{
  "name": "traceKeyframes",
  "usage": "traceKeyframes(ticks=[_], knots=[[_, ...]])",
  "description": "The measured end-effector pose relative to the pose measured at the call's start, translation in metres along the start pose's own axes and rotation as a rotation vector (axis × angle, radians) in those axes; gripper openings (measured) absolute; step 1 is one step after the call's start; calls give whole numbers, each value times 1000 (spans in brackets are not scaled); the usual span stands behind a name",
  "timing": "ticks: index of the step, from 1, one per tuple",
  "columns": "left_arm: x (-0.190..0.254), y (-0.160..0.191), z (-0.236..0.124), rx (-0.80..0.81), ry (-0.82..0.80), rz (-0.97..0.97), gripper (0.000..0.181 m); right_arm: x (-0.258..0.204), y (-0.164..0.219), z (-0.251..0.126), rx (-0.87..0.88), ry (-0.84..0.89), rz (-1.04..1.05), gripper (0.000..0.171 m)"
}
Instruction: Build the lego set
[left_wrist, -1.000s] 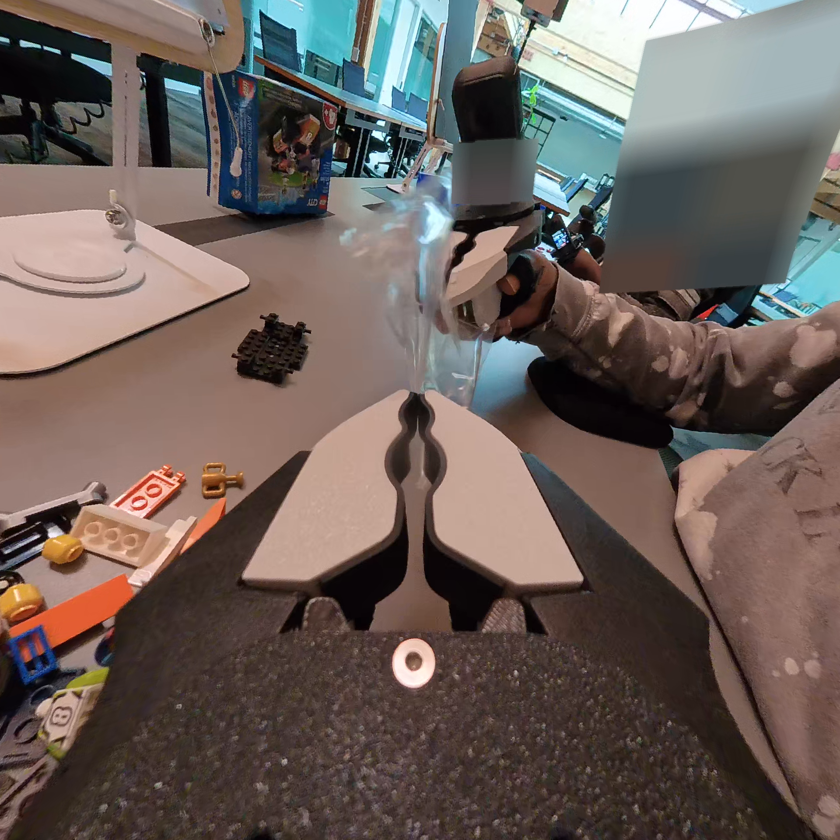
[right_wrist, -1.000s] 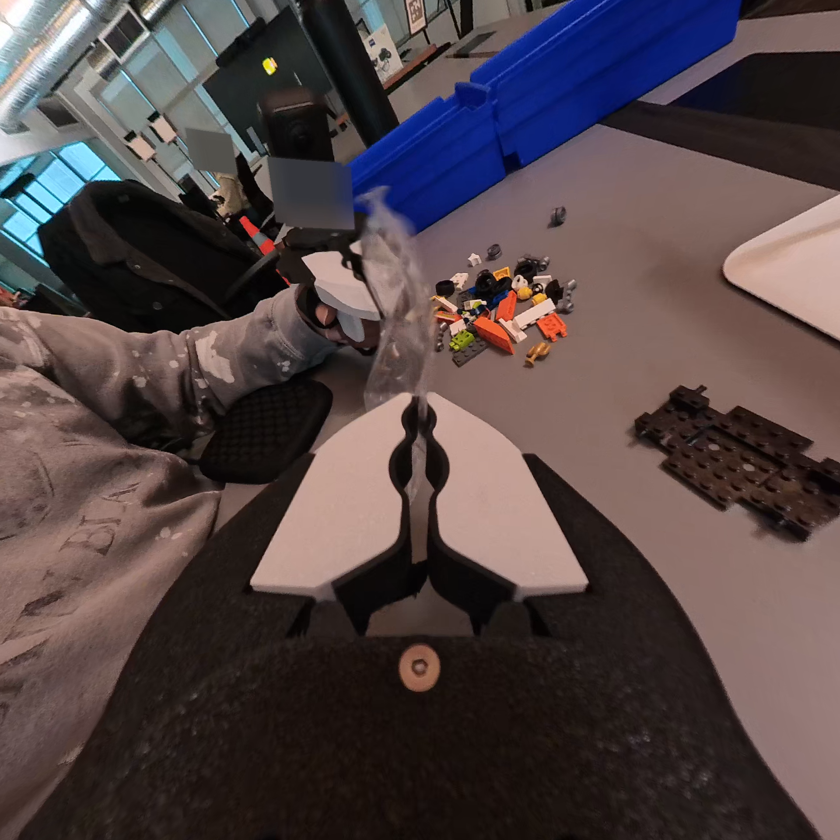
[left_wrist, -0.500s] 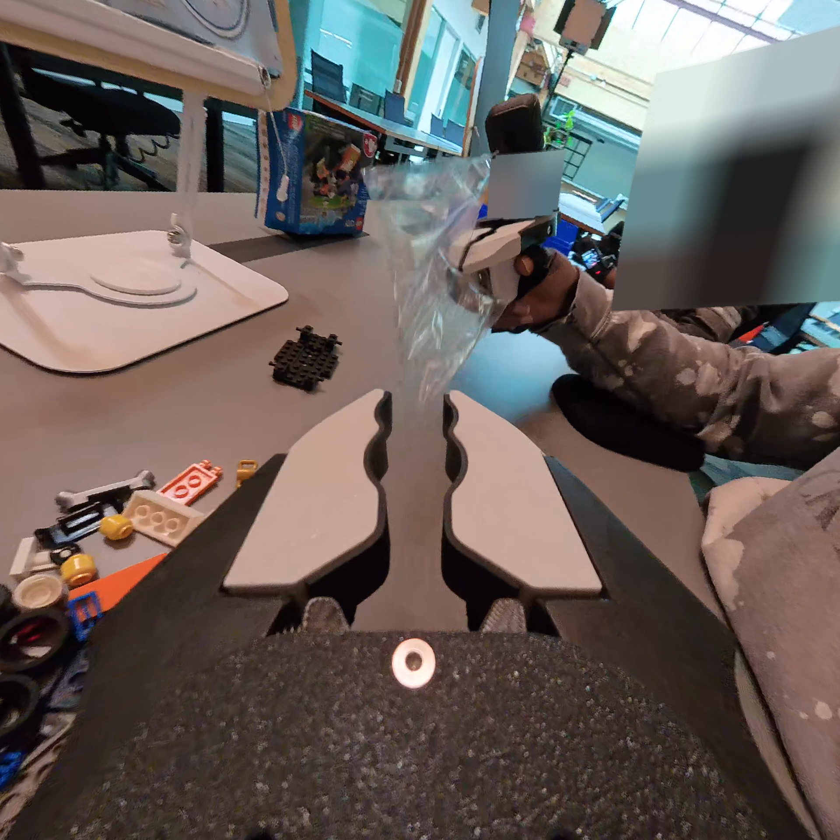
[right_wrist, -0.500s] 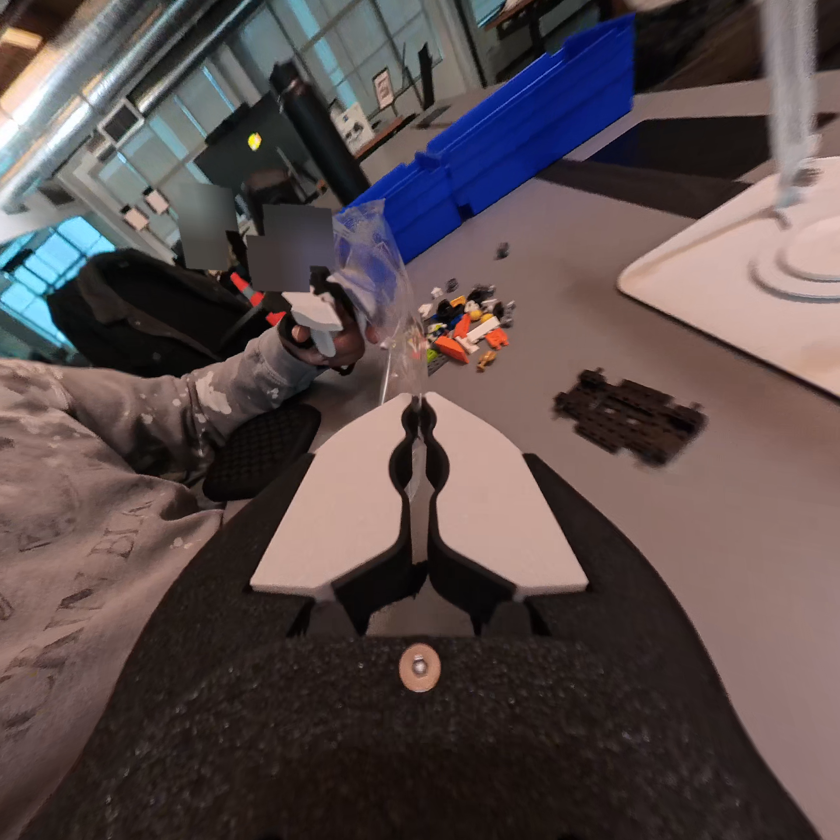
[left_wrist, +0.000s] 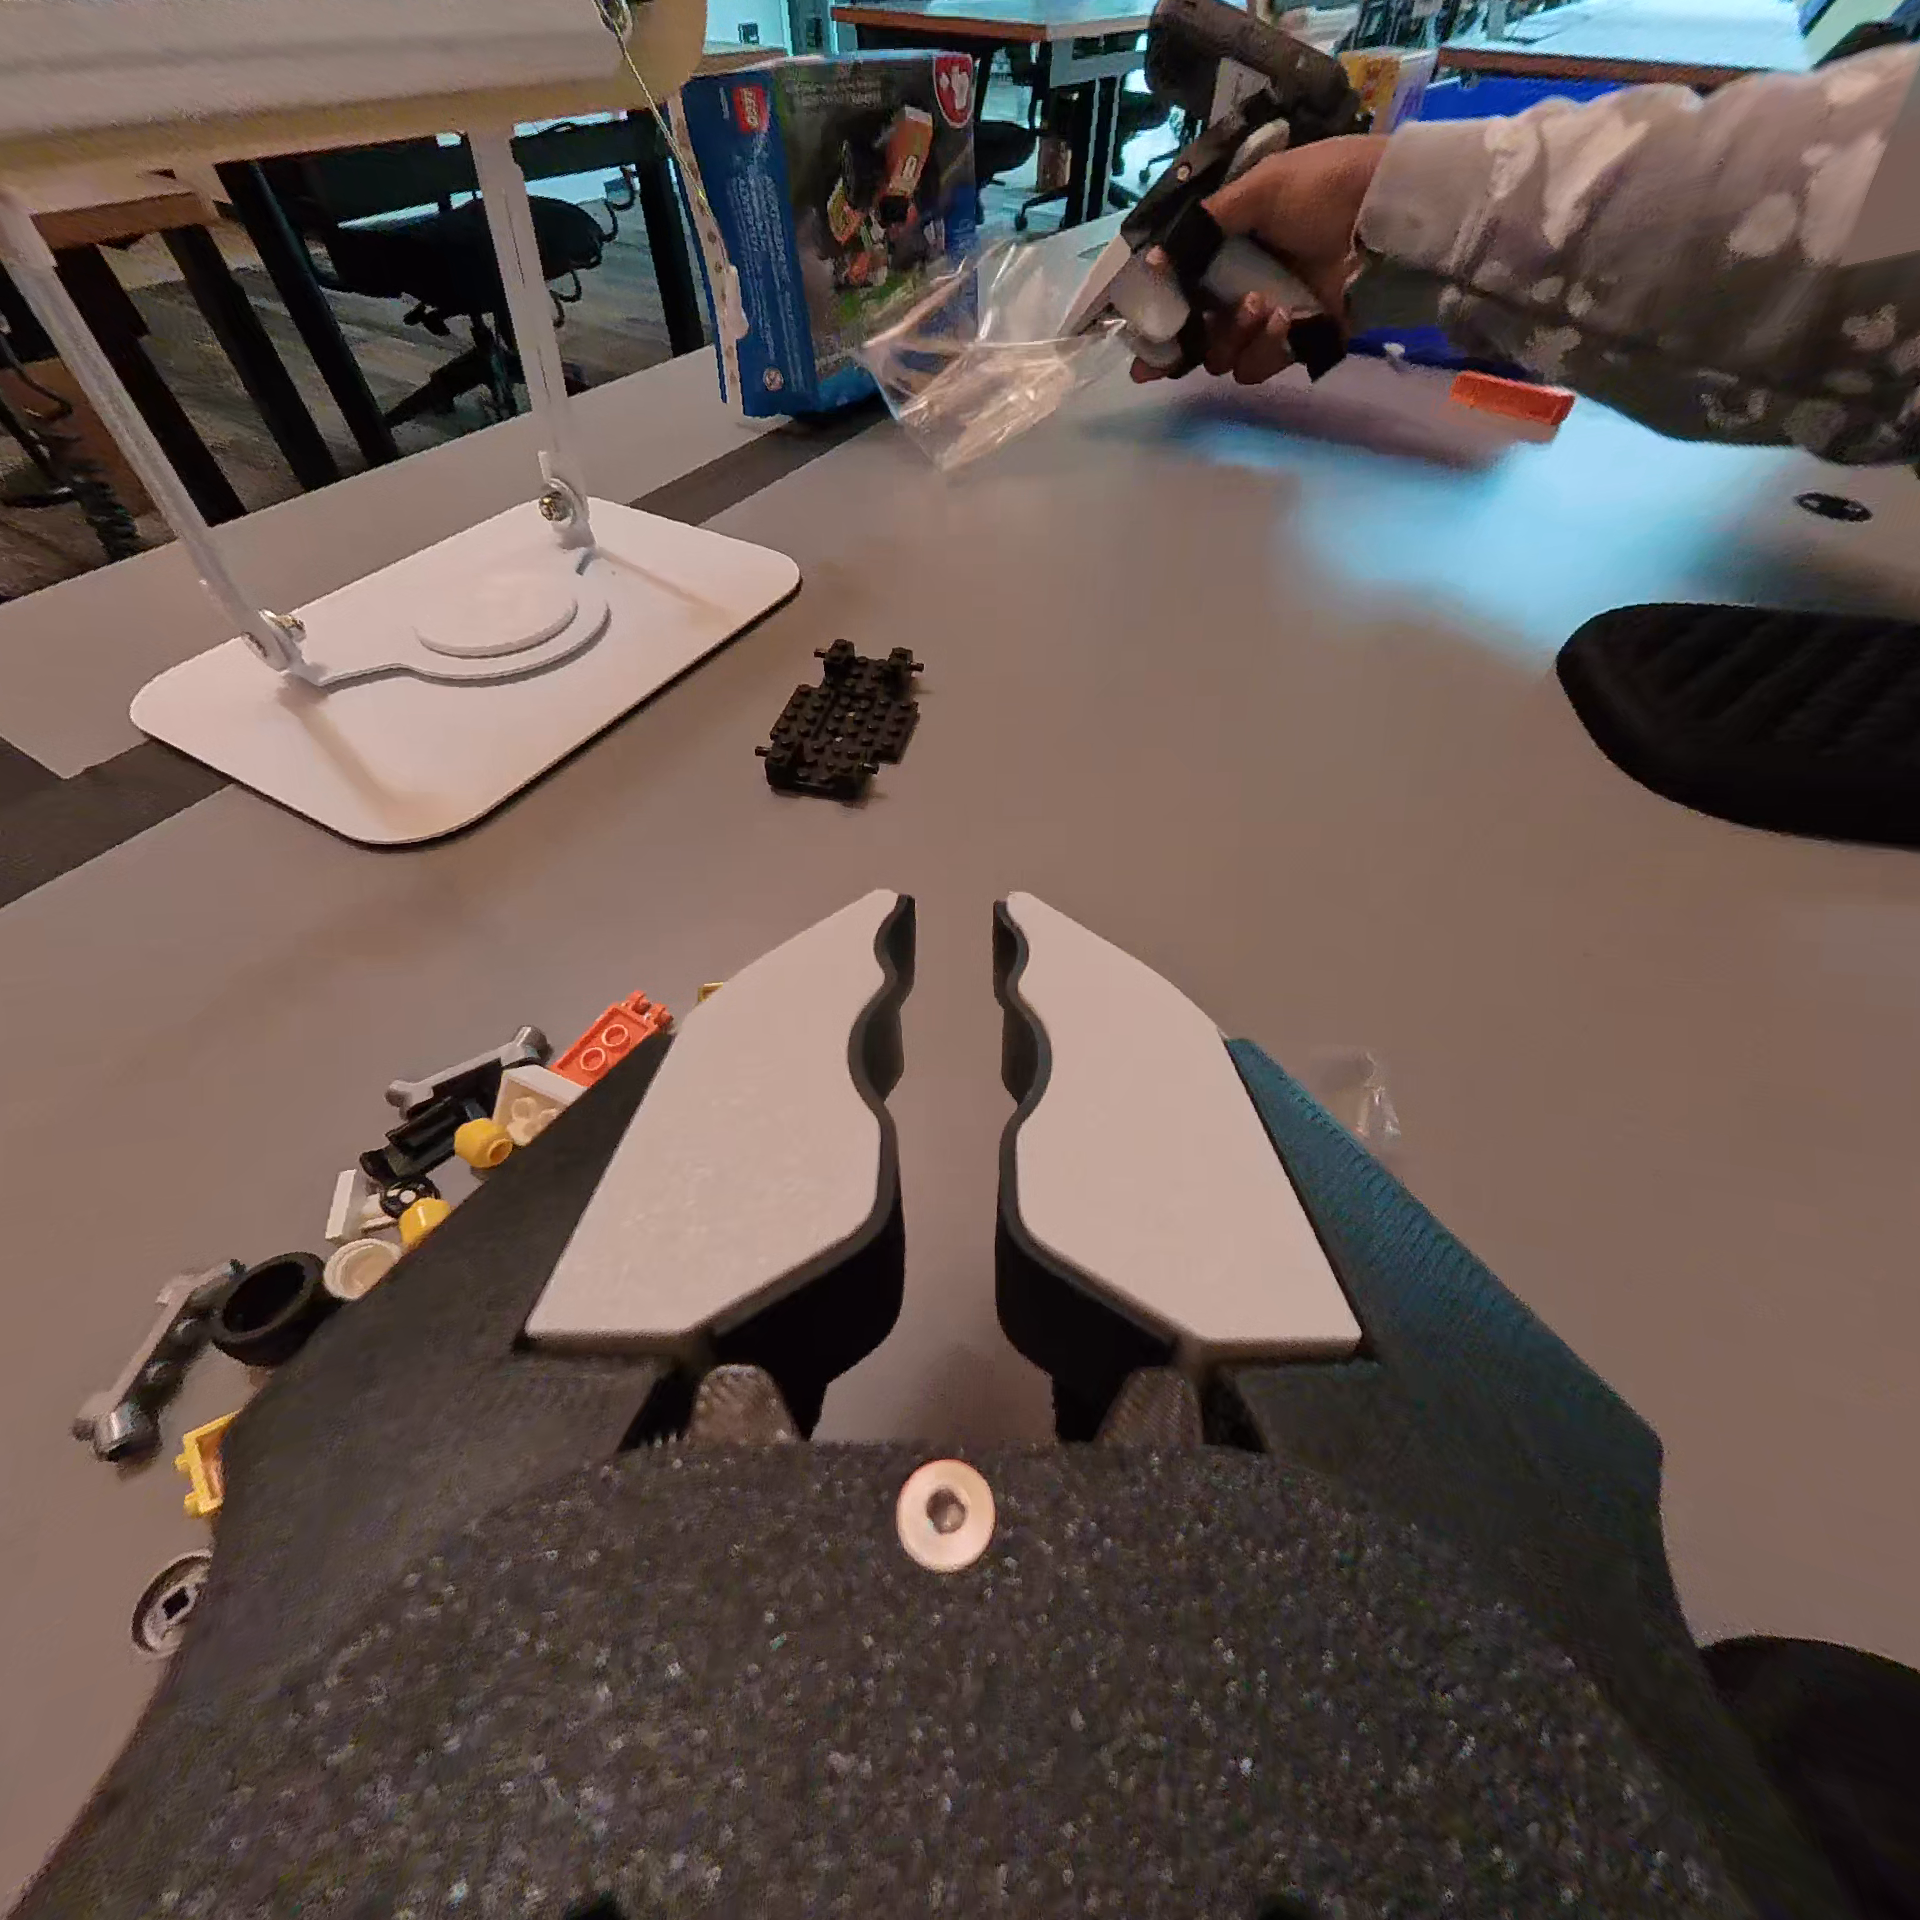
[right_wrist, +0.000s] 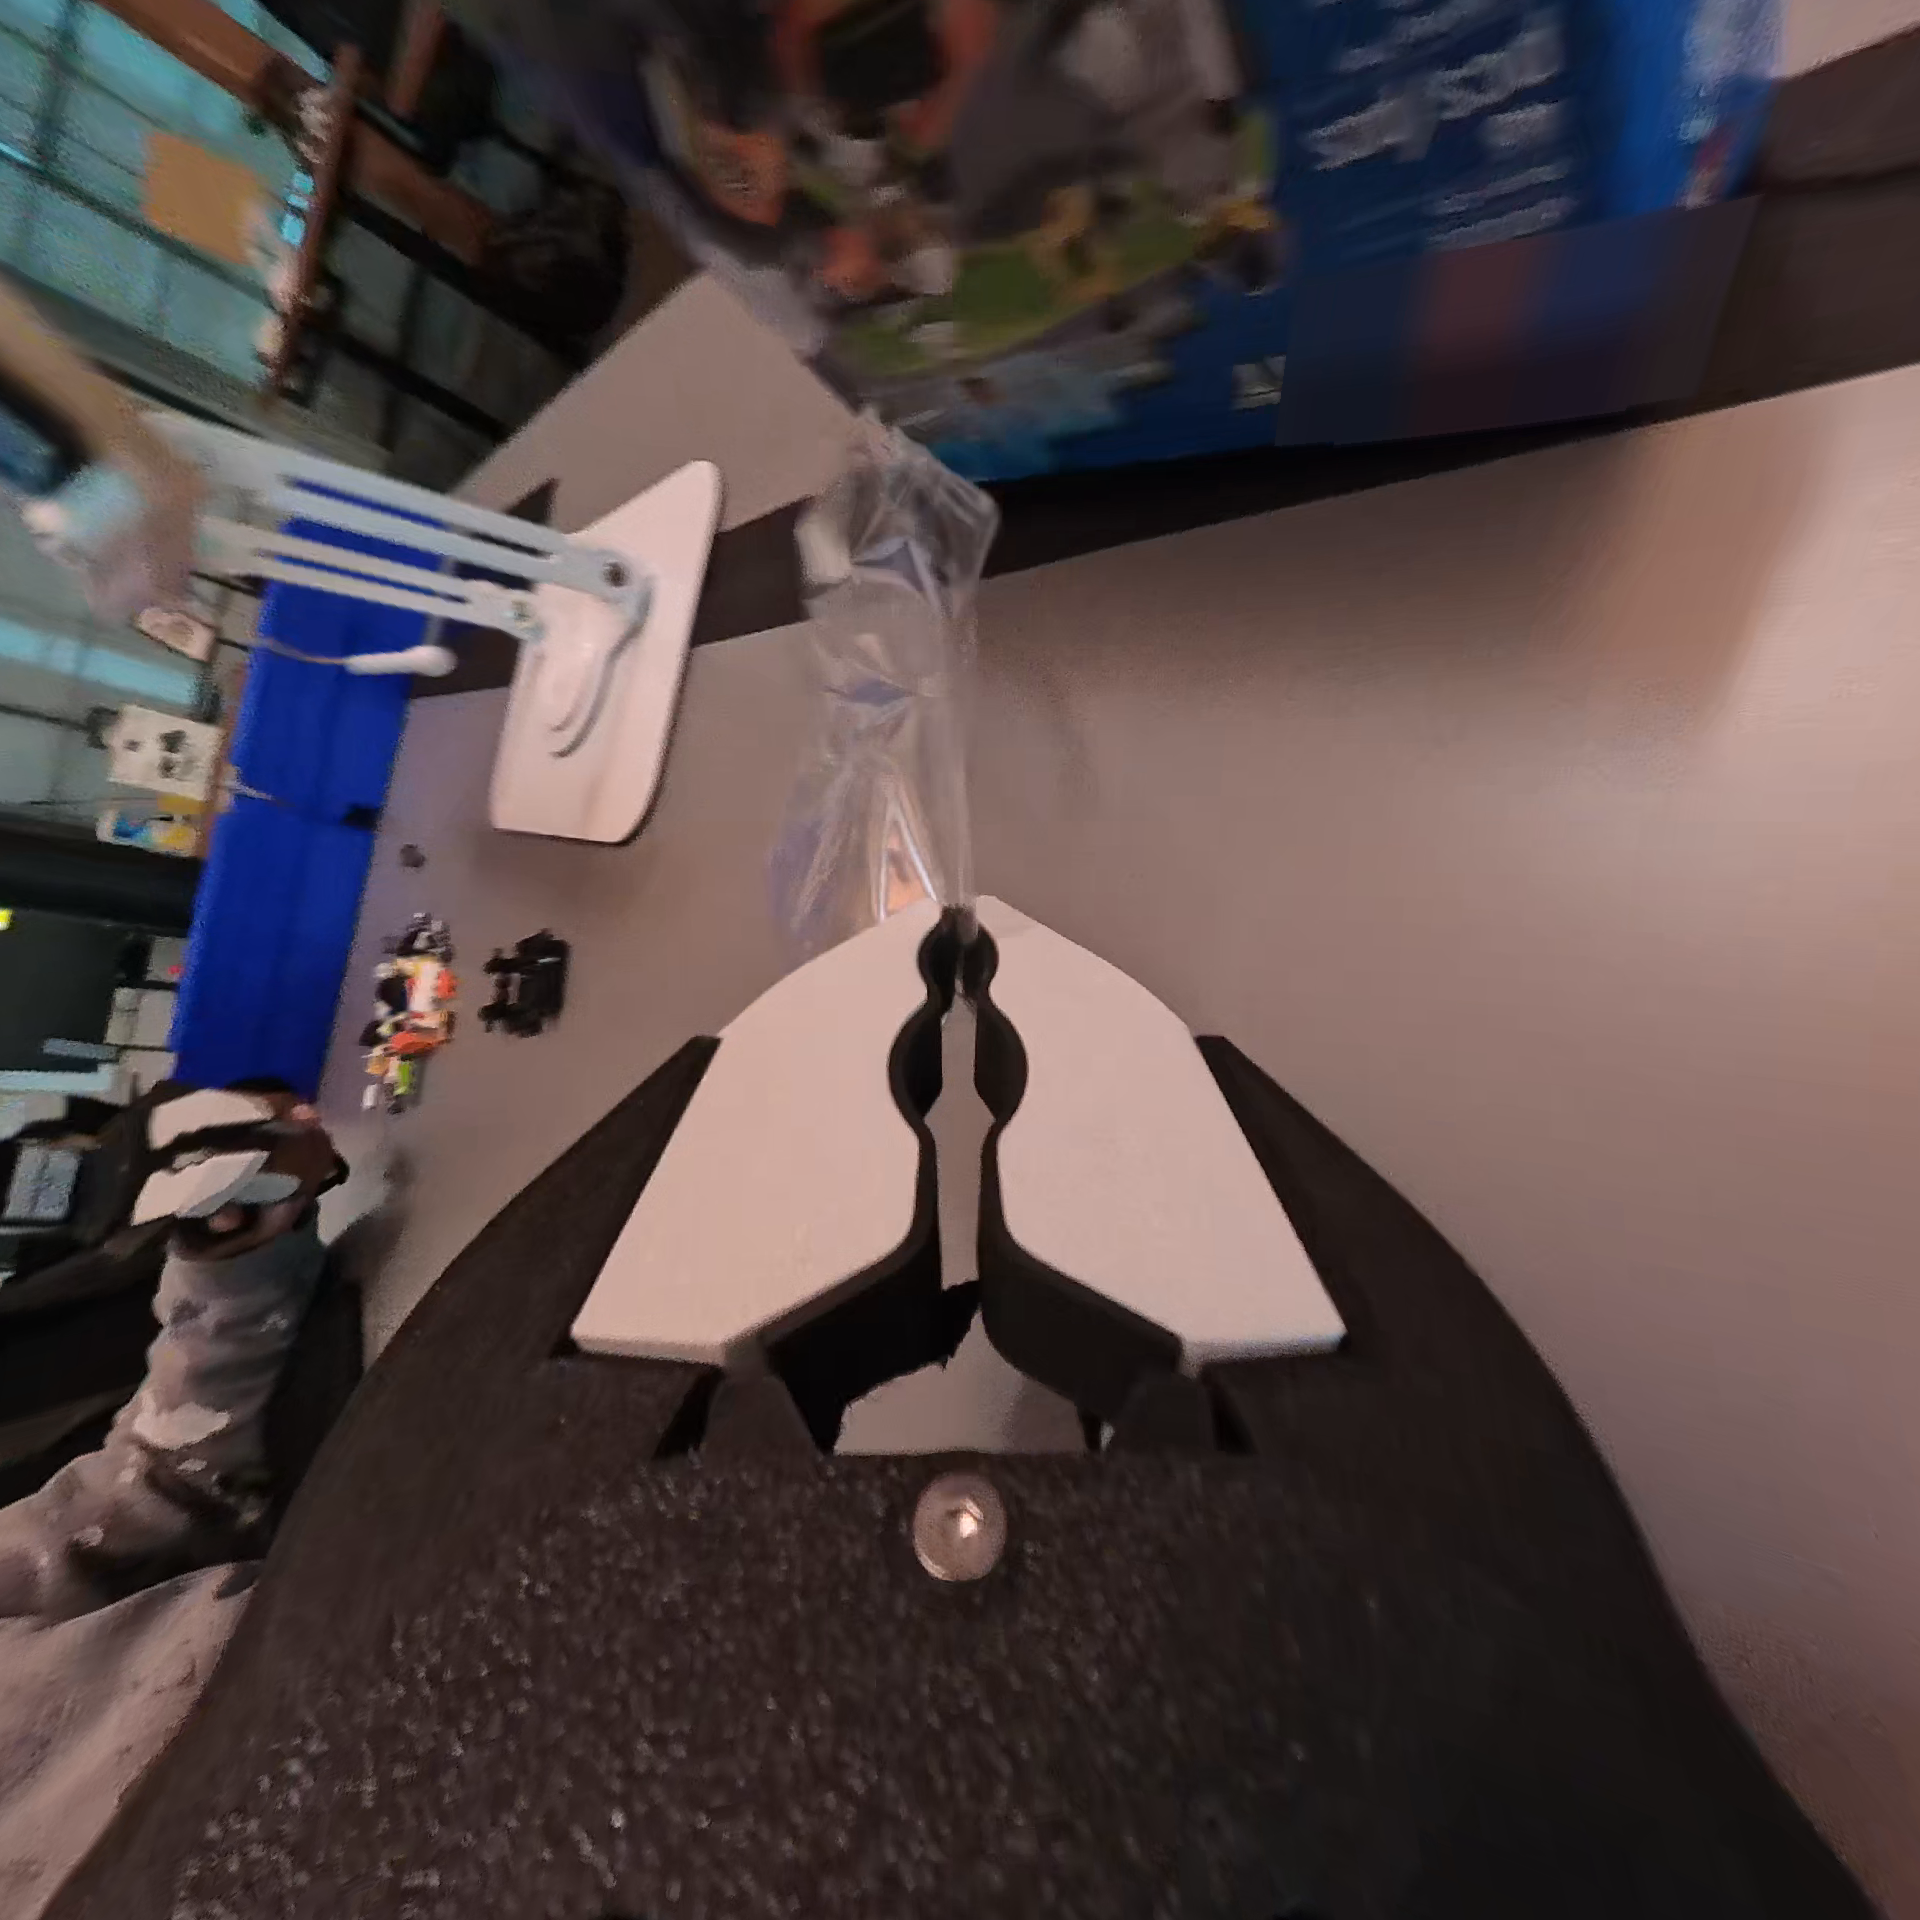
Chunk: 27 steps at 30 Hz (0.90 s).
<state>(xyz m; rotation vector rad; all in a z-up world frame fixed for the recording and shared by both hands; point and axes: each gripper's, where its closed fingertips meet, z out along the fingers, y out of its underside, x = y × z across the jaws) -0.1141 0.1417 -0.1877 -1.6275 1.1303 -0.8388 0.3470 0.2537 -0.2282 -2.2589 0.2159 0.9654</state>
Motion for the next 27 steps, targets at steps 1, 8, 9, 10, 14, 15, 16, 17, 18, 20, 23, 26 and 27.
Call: traceKeyframes(ticks=[1, 8, 9, 10, 14, 15, 16, 17, 18, 20, 23, 26, 27], knots=[[0, 1, 1, -4, -3, 5, 14, 10, -2, 1, -19, 29, 9, 0], [0, 9, 4, -19, -3, -8, 12, 33, -8, 10, -105, 137, -35, 18], [1, 10, 4, -22, -2, -5, 12, 36, -8, 9, -112, 154, -46, 22], [1, 11, 5, -25, 0, -3, 12, 38, -9, 8, -117, 173, -58, 28], [4, 14, 7, -37, 5, 7, 12, 45, -23, -7, -80, 265, -135, 45], [4, 14, 7, -40, 3, 11, 12, 41, -29, -12, -47, 268, -162, 45], [4, 14, 7, -40, -2, 17, 12, 34, -36, -16, -8, 259, -199, 45], [4, 13, 7, -38, -6, 22, 11, 24, -42, -19, 40, 244, -249, 44], [4, 12, 7, -36, -10, 24, 11, 13, -47, -23, 89, 233, -304, 43], [2, 11, 6, -32, -21, 22, 9, -10, -49, -26, 168, 223, -413, 41], [-4, 7, 3, -20, -66, 19, 2, -50, -37, -27, 282, 216, -542, 33], [-17, 2, -4, 6, -151, 9, 0, -92, -15, -29, 408, 219, -613, 4], [-22, 0, -7, 17, -179, 1, 0, -105, -5, -30, 441, 215, -613, 0]])
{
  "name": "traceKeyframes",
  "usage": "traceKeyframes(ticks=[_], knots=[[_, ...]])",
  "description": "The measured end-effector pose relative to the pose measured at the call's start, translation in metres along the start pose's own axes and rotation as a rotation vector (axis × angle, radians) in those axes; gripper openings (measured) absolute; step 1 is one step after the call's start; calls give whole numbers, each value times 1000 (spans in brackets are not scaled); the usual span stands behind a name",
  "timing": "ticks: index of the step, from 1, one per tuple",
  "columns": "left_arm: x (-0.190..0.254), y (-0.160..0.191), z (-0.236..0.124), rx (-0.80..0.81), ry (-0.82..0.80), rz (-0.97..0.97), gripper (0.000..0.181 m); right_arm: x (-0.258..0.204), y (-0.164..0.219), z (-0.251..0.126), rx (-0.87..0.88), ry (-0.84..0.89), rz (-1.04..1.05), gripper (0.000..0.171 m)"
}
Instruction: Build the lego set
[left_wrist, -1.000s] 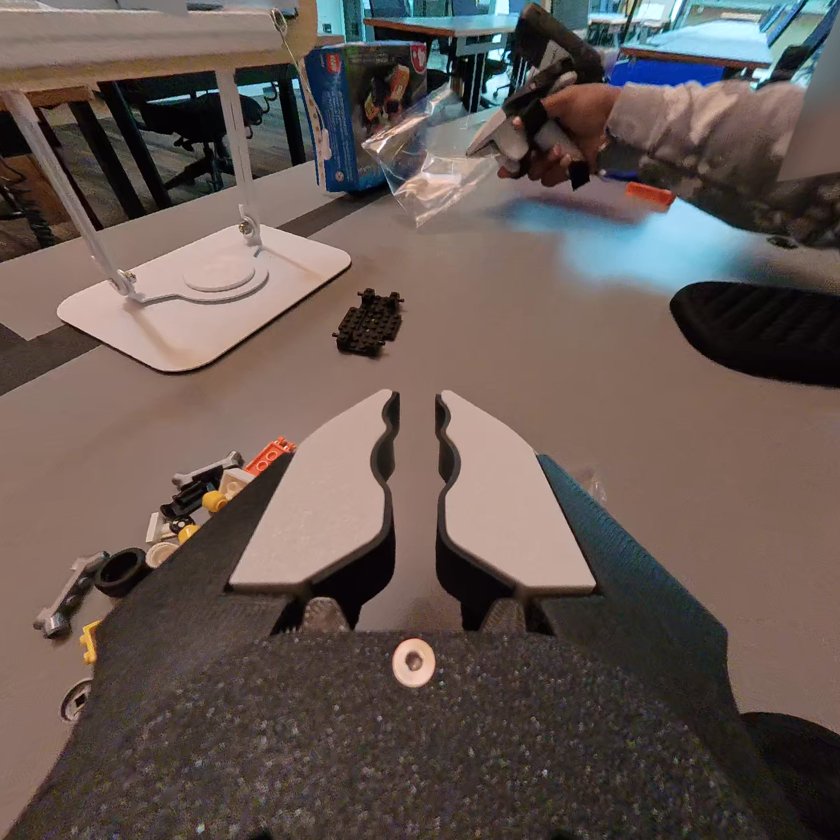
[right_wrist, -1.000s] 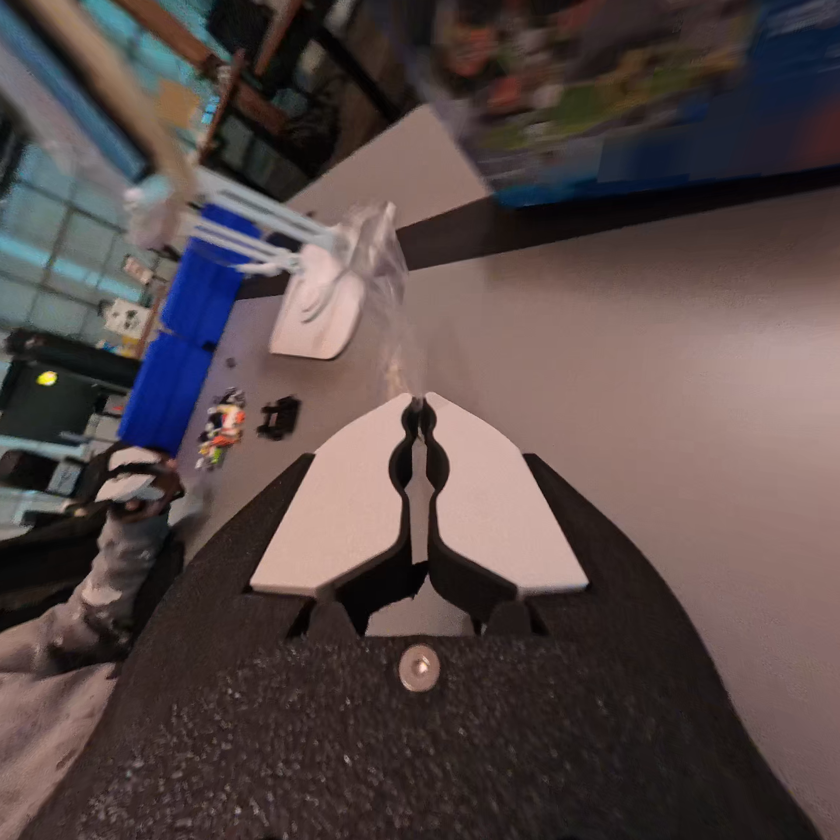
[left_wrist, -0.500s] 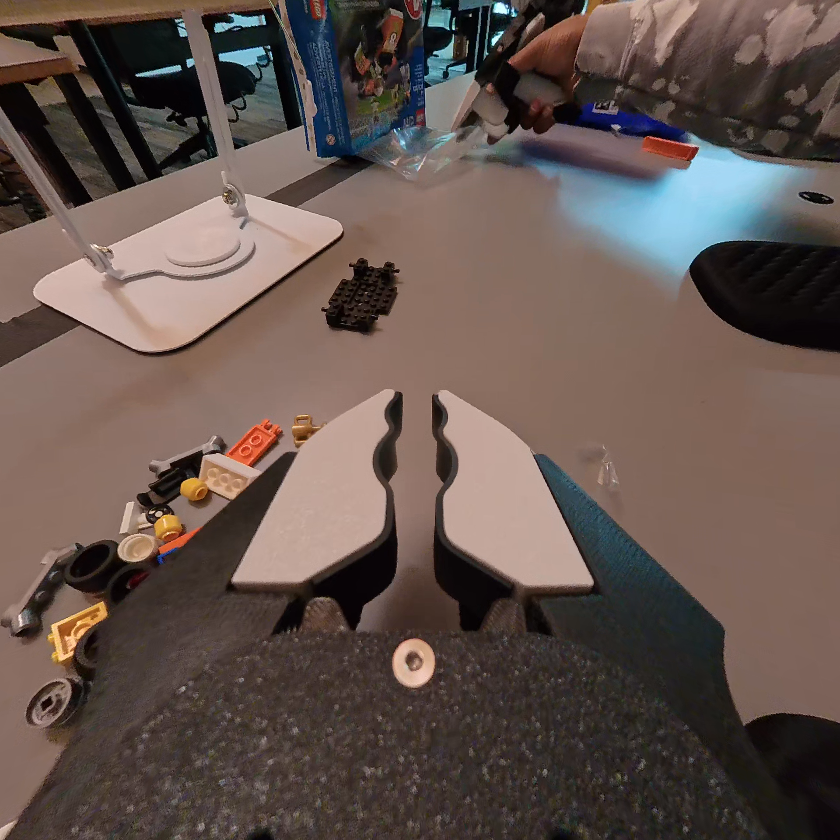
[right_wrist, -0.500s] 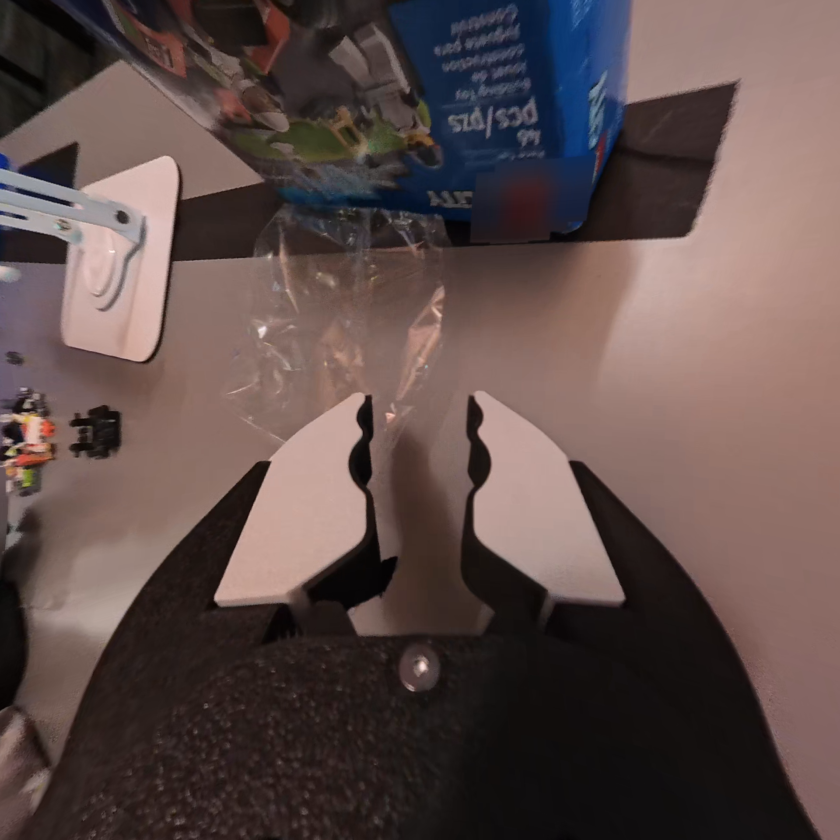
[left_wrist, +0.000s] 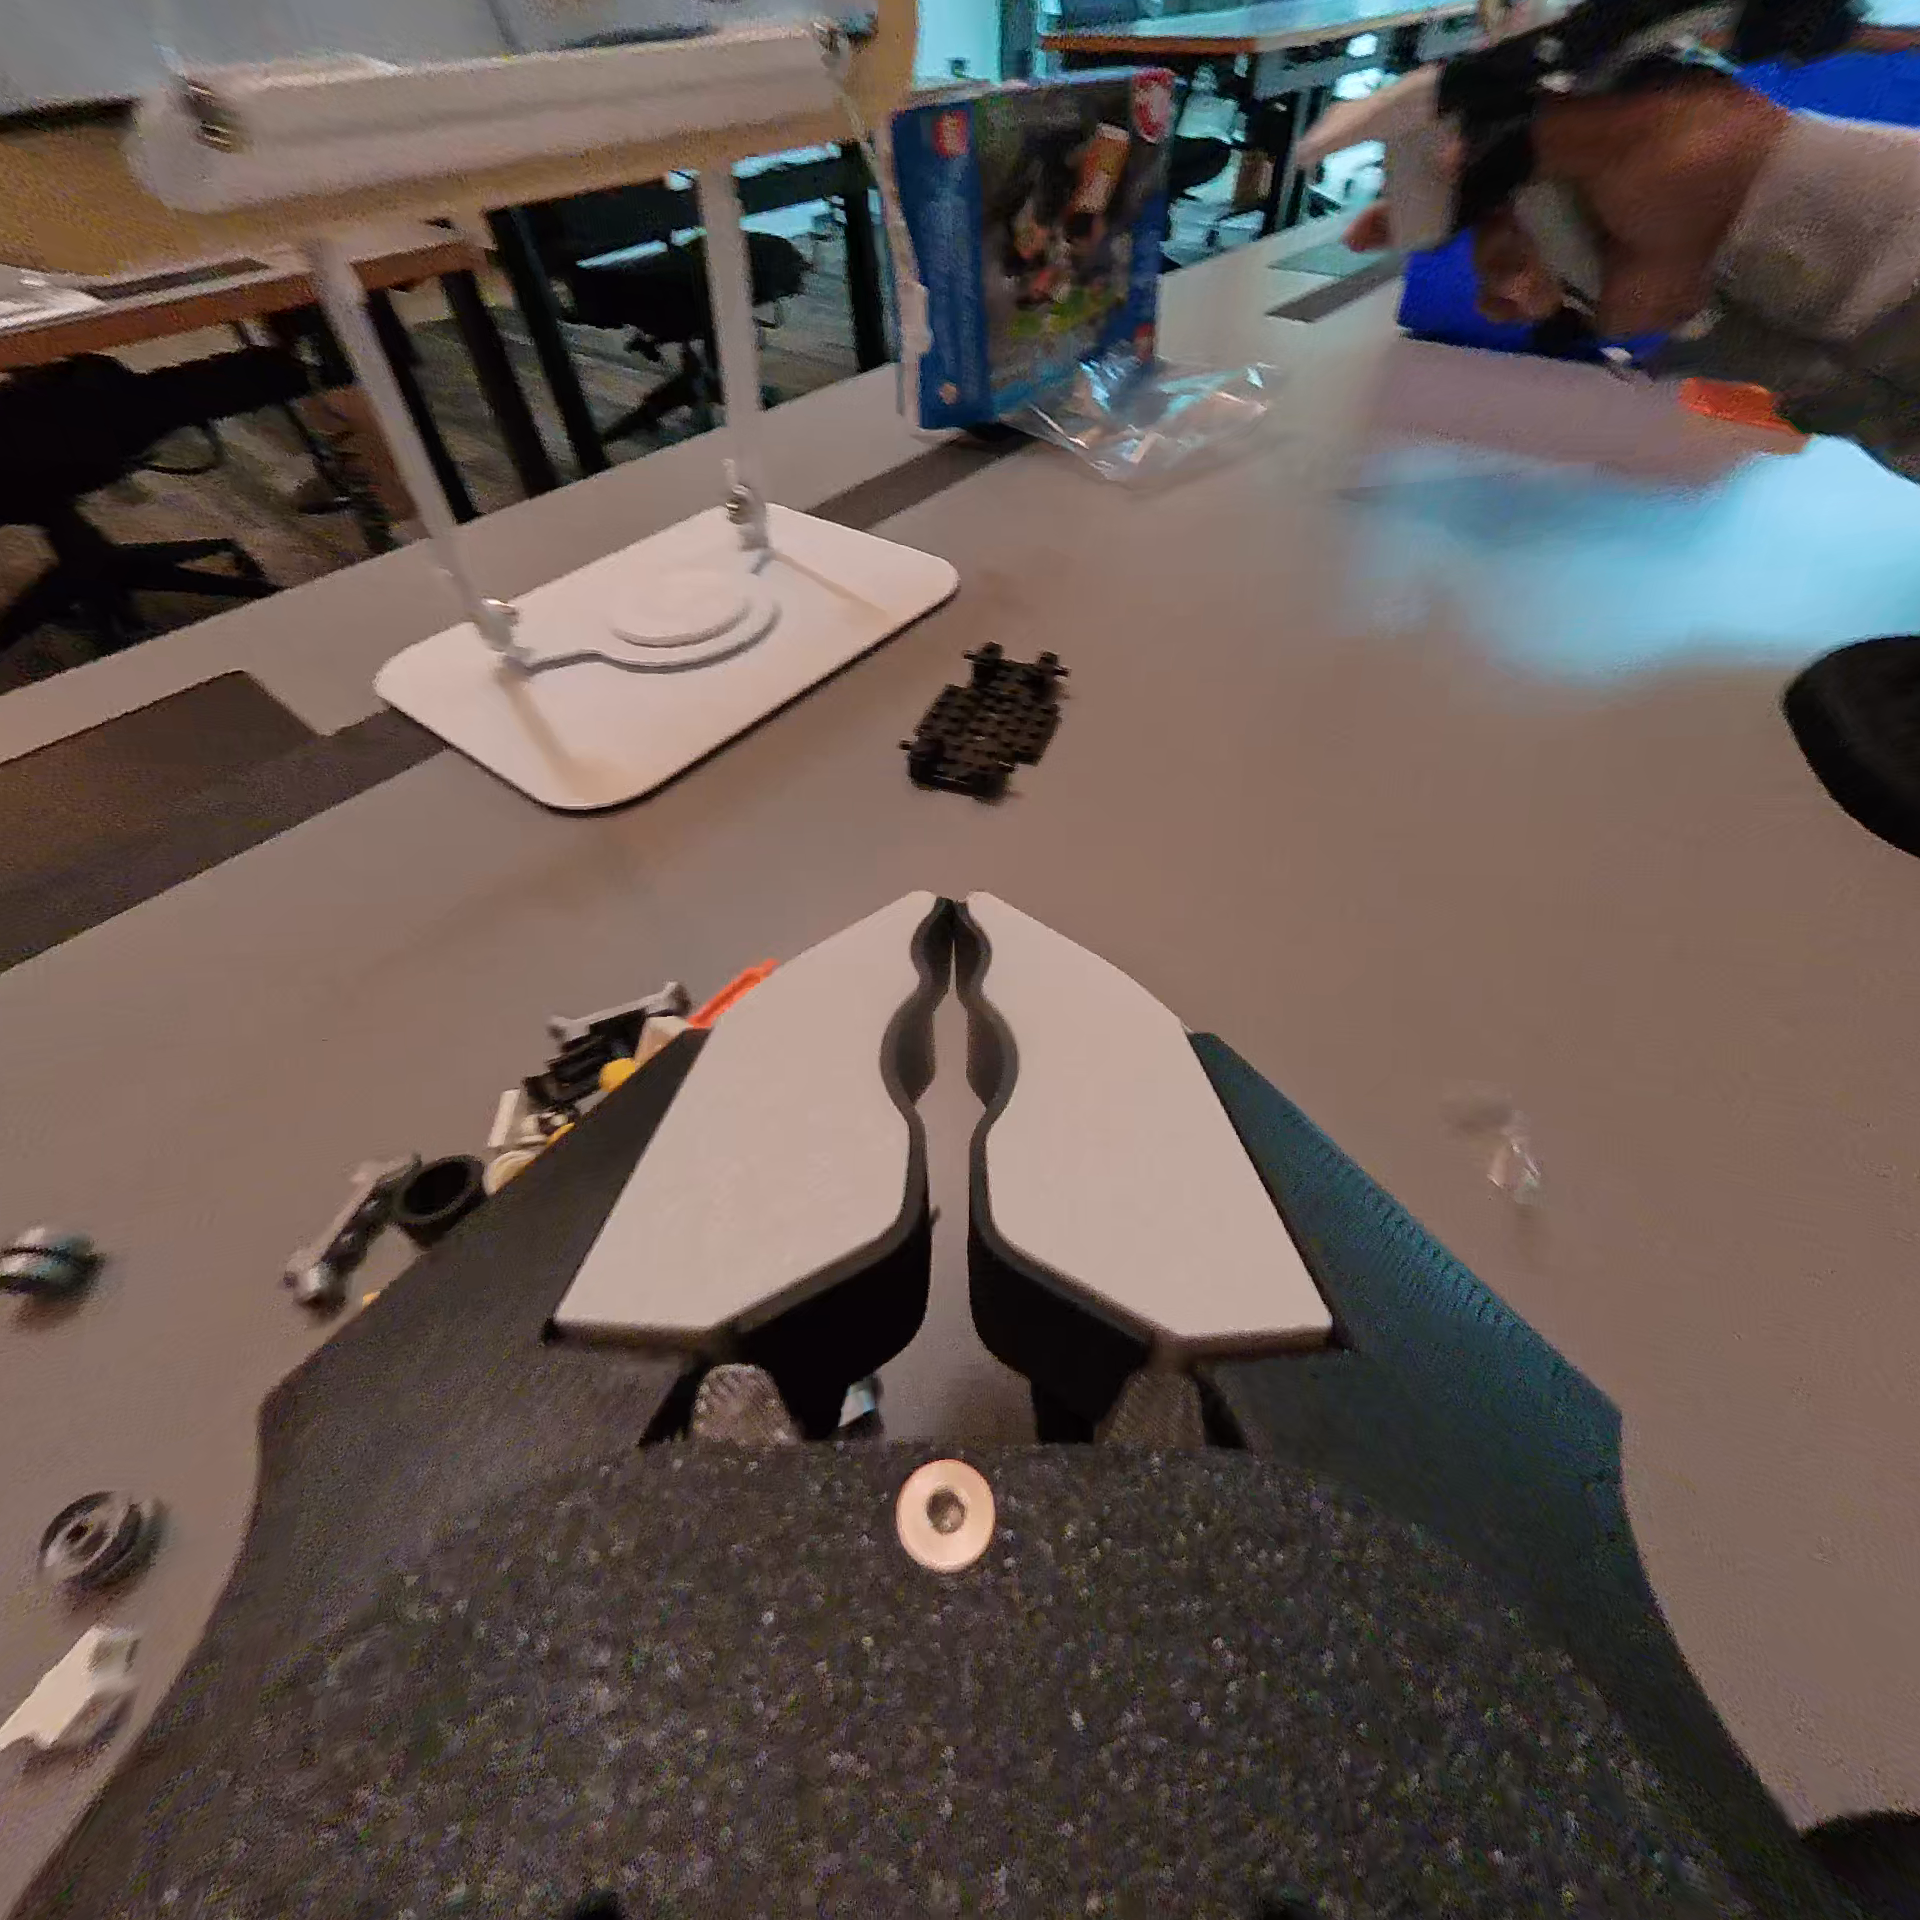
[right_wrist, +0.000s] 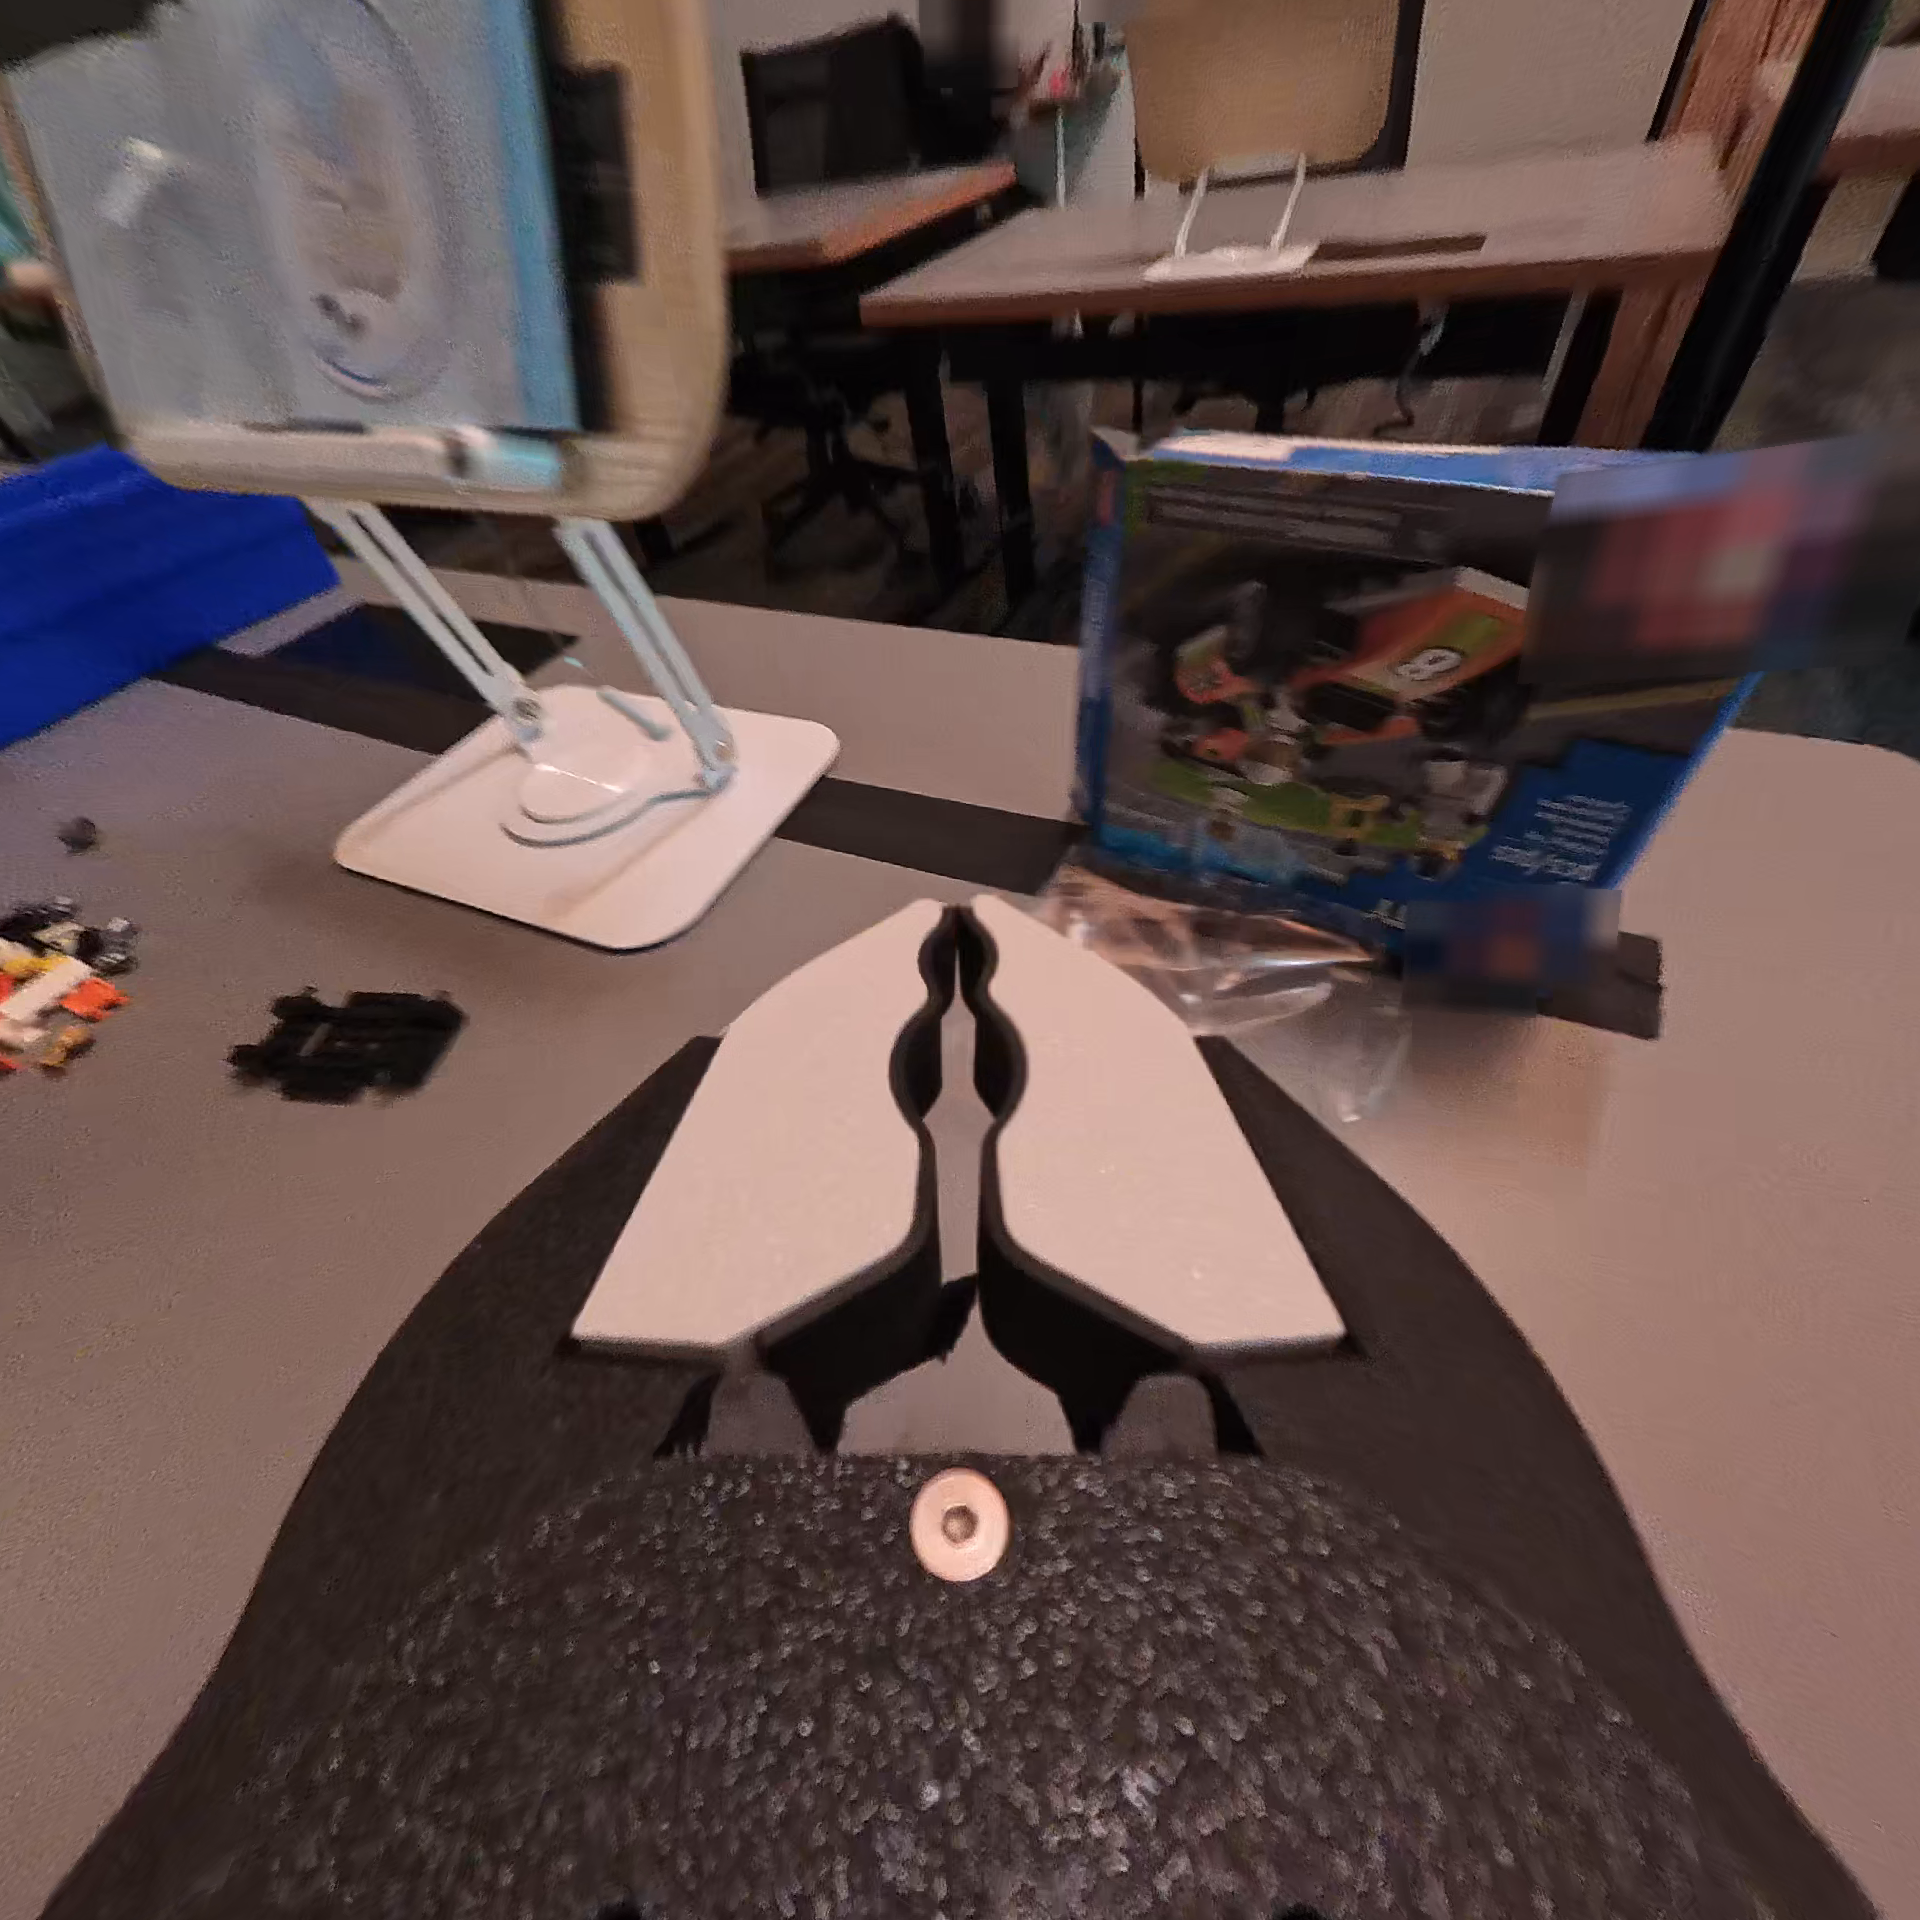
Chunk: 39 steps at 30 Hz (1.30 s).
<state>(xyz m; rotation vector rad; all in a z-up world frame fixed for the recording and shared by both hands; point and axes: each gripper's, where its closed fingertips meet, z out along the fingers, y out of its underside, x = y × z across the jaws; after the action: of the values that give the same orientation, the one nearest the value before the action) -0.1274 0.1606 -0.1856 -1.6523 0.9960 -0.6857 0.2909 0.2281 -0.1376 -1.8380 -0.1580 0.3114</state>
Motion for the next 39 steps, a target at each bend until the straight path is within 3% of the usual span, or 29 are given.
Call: traceKeyframes(ticks=[4, 9, 12, 20, 24, 26, 27, 35, 39], knots=[[-30, -1, -10, 5, -141, -32, 0, -63, 7, -18, 48, -3, 16, 0], [-104, -1, -43, -21, -391, -106, 0, -138, 33, -31, -2, -108, -12, 0], [-150, 17, -51, -168, -433, -117, 16, -156, 45, -32, 15, -151, -94, 0], [-203, 81, -22, -485, -237, -49, 33, -164, 66, -33, -16, -211, -125, 0], [-210, 92, -14, -576, -187, -13, 24, -163, 69, -33, -21, -224, -123, 0], [-210, 93, -15, -619, -165, 13, 2, -164, 71, -33, -26, -236, -113, 0], [-209, 92, -16, -648, -152, 37, 0, -165, 72, -32, -31, -240, -112, 0], [-220, 75, -44, -894, -128, 281, 0, -171, 79, -30, -58, -282, -124, 0], [-231, 77, -36, -922, -124, 232, 23, -175, 82, -30, -71, -290, -140, 0]])
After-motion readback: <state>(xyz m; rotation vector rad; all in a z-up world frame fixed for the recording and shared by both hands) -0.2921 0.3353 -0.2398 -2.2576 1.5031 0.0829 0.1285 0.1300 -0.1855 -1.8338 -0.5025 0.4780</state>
